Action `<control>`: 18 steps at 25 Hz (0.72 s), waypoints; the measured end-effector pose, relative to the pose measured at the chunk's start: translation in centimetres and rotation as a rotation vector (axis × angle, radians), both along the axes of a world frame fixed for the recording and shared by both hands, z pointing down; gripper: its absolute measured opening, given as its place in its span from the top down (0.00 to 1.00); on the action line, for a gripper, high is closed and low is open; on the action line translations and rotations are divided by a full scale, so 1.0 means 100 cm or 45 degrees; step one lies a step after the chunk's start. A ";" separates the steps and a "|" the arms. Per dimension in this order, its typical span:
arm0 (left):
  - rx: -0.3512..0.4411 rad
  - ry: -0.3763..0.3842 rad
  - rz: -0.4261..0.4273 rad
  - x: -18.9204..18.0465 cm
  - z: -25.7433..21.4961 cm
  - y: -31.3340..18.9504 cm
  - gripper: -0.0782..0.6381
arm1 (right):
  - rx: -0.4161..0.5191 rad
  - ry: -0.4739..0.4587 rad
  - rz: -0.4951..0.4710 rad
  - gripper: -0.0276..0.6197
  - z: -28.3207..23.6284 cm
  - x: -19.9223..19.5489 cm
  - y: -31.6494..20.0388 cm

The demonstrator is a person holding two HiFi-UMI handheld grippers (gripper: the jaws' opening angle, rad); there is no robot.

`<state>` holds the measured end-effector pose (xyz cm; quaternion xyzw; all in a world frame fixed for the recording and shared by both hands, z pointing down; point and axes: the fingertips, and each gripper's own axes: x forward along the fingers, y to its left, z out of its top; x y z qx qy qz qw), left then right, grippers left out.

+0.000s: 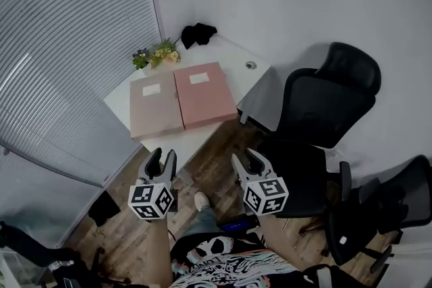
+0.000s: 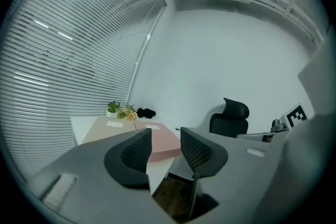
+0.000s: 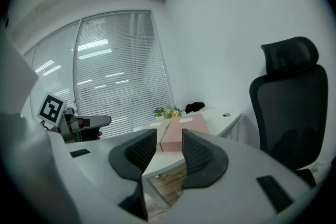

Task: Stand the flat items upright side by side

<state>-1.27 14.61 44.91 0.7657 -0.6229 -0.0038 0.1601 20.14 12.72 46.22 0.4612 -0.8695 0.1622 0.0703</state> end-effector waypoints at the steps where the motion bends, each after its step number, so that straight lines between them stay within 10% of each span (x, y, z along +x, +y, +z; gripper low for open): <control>1: -0.009 -0.002 0.005 -0.002 0.002 -0.013 0.66 | -0.011 0.001 0.004 0.74 0.001 -0.002 -0.013; 18: -0.145 -0.011 0.061 -0.047 0.049 -0.183 0.67 | -0.209 0.036 0.070 0.67 0.054 -0.035 -0.180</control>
